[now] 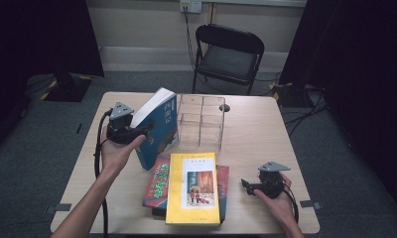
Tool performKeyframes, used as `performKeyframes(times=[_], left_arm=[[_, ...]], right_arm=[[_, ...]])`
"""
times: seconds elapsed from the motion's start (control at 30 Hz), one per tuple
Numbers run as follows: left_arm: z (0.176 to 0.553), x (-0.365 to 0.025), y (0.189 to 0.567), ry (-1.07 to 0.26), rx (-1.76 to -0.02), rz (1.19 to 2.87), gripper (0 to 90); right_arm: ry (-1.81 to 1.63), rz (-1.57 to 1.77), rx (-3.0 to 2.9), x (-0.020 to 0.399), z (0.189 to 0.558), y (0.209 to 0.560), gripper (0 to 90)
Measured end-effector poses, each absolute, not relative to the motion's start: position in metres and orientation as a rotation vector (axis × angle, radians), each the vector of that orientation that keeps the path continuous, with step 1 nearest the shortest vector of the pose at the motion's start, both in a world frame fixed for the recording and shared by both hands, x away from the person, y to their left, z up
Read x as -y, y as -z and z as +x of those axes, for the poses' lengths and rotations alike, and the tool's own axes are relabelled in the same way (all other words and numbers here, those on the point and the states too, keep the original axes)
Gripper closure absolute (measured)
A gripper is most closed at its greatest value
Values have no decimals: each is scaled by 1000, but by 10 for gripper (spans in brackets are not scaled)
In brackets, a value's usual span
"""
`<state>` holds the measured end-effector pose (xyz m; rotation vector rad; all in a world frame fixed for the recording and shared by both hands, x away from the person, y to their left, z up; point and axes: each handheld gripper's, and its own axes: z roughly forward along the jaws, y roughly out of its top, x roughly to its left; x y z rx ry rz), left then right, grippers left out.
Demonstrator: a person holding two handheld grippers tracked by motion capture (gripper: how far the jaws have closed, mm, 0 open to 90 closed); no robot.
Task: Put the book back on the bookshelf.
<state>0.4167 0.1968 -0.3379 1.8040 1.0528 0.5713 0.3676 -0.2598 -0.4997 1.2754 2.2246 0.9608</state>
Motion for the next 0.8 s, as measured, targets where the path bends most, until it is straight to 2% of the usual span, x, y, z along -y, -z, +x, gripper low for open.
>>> performKeyframes(times=[0.43,0.53,0.8], left_arm=[[429,-193,299,-501,-1108,1987,552],[439,-189,289,-397,-1160,2069,539],[465,-178,274,-316,-1239,2210,550]], right_arm=[[-961,1274,-2225,260,368,500,120],[-961,1275,-2225,260,368,500,120],[-961,1275,-2225,260,368,500,120]])
